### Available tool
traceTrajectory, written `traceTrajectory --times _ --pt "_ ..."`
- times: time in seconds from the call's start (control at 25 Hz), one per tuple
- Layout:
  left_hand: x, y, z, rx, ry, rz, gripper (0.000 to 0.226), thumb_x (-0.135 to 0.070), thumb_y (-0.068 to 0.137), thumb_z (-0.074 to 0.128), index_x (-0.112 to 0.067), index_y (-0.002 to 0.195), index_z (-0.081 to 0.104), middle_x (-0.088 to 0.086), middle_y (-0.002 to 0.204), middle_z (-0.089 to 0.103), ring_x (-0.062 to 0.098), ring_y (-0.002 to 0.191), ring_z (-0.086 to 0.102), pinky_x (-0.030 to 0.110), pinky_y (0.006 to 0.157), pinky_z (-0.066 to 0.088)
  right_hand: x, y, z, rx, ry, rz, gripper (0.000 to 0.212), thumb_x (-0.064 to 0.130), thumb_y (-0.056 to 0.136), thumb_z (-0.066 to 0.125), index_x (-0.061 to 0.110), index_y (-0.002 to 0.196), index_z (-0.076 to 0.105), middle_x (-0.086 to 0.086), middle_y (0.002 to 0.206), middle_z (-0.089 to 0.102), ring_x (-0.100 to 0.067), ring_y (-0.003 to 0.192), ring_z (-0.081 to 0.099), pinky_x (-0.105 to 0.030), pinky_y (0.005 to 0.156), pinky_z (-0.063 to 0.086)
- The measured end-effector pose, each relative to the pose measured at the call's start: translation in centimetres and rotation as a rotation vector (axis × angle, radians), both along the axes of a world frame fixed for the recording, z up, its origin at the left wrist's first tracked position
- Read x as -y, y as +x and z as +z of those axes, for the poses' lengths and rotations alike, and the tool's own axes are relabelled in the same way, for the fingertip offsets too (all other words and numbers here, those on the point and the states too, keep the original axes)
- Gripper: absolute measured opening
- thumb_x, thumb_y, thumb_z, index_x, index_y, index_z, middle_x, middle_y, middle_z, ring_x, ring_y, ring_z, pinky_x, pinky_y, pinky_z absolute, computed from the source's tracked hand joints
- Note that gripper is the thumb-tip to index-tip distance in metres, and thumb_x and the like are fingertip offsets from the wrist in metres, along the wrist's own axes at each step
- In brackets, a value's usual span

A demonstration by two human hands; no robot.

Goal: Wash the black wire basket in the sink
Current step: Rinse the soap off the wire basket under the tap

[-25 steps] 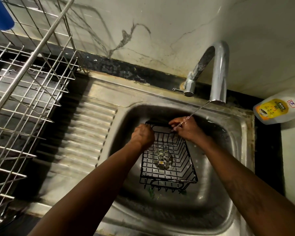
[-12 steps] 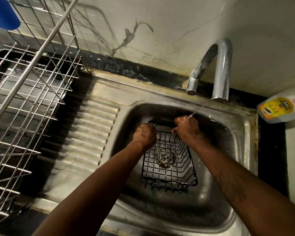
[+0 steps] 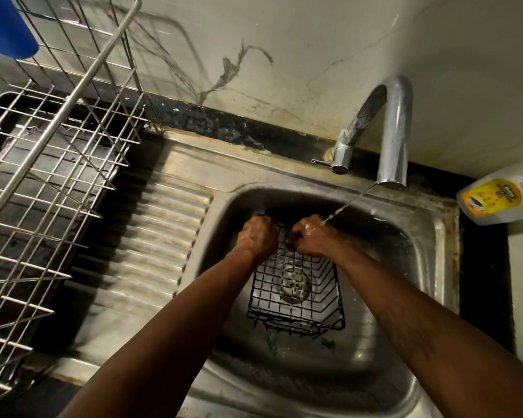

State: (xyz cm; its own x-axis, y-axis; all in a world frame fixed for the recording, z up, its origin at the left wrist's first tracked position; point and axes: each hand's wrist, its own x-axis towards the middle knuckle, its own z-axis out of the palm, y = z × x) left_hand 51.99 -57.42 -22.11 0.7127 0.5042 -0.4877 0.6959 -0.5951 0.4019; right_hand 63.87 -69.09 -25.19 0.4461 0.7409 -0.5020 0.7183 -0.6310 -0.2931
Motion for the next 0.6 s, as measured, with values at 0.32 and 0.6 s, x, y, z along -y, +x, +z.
traceTrajectory --times 0.32,0.6 --pt "-0.2 -0.4 -0.6 -0.047 0.022 -0.007 0.023 -0.007 0.089 0.049 -0.003 0.104 0.067 0.017 0.102 0.066 0.032 0.096 0.067 0.035 0.077 0.055 2.3 -0.9 1.6 0.275 0.242 -0.149 0.031 -0.001 0.087 0.063 0.014 0.115 0.068 -0.008 0.107 0.068 -0.028 0.095 0.067 -0.036 0.074 0.059" --pt "0.3 -1.4 -0.7 -0.097 0.032 -0.005 0.019 -0.012 0.094 0.051 -0.003 0.104 0.064 0.017 0.108 0.063 0.024 0.086 0.063 0.03 0.072 0.054 2.4 -2.8 1.9 0.175 0.219 -0.561 0.022 0.0 0.094 0.058 0.009 0.112 0.067 -0.011 0.095 0.07 -0.024 0.08 0.069 -0.035 0.063 0.061"
